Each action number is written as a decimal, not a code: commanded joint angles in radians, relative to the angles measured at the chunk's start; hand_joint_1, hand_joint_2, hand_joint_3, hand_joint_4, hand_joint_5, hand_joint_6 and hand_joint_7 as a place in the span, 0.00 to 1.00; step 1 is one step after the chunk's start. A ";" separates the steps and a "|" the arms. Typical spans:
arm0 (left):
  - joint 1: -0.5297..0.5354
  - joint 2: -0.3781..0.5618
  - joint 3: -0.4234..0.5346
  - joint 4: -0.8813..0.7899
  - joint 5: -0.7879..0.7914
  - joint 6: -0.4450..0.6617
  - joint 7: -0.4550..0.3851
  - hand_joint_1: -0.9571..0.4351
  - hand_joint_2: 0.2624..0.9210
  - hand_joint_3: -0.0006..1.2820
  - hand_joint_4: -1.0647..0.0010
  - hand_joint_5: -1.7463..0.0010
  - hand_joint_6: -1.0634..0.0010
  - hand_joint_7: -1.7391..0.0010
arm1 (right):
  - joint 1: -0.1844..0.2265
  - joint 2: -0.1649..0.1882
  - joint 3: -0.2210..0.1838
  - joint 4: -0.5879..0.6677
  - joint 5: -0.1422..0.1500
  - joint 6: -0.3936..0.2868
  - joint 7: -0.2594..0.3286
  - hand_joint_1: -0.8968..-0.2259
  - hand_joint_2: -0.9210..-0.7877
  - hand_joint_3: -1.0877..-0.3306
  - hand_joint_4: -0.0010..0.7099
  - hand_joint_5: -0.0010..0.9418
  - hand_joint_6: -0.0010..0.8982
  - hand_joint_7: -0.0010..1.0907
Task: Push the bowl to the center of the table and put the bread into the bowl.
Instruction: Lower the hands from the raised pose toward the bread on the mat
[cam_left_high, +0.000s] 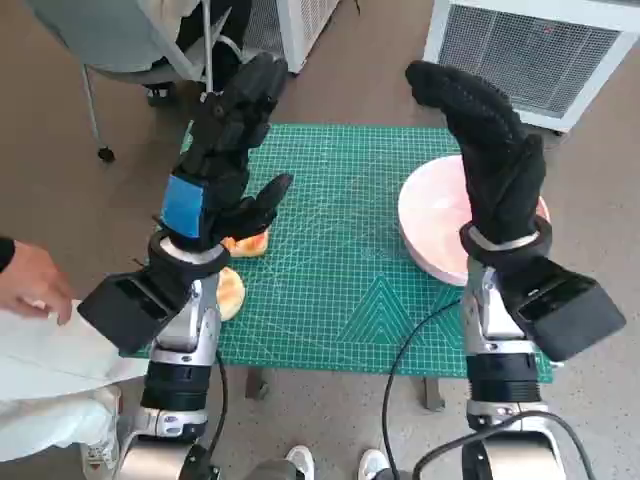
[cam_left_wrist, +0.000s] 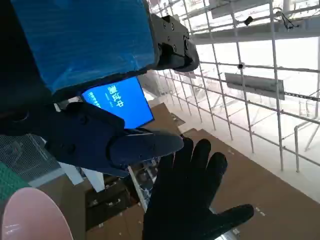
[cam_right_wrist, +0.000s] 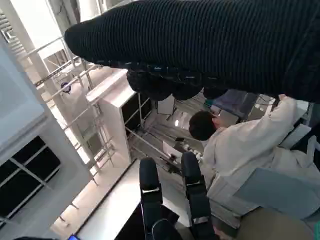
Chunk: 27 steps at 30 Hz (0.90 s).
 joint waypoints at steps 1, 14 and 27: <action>-0.018 0.006 -0.007 0.003 0.009 -0.001 0.002 0.43 1.00 0.30 0.76 1.00 0.79 0.81 | 0.009 0.001 -0.003 0.013 0.016 0.009 0.006 0.39 0.00 0.44 0.49 0.02 0.00 0.75; -0.017 0.006 -0.006 0.000 0.012 0.001 0.003 0.43 1.00 0.30 0.76 1.00 0.80 0.80 | 0.010 -0.003 0.001 0.018 0.017 0.006 0.010 0.40 0.00 0.44 0.49 0.02 0.00 0.75; -0.010 0.003 -0.006 0.001 0.011 -0.004 0.003 0.44 1.00 0.30 0.76 1.00 0.81 0.79 | 0.019 -0.041 -0.026 0.055 0.031 -0.023 0.029 0.38 0.00 0.45 0.49 0.02 0.00 0.72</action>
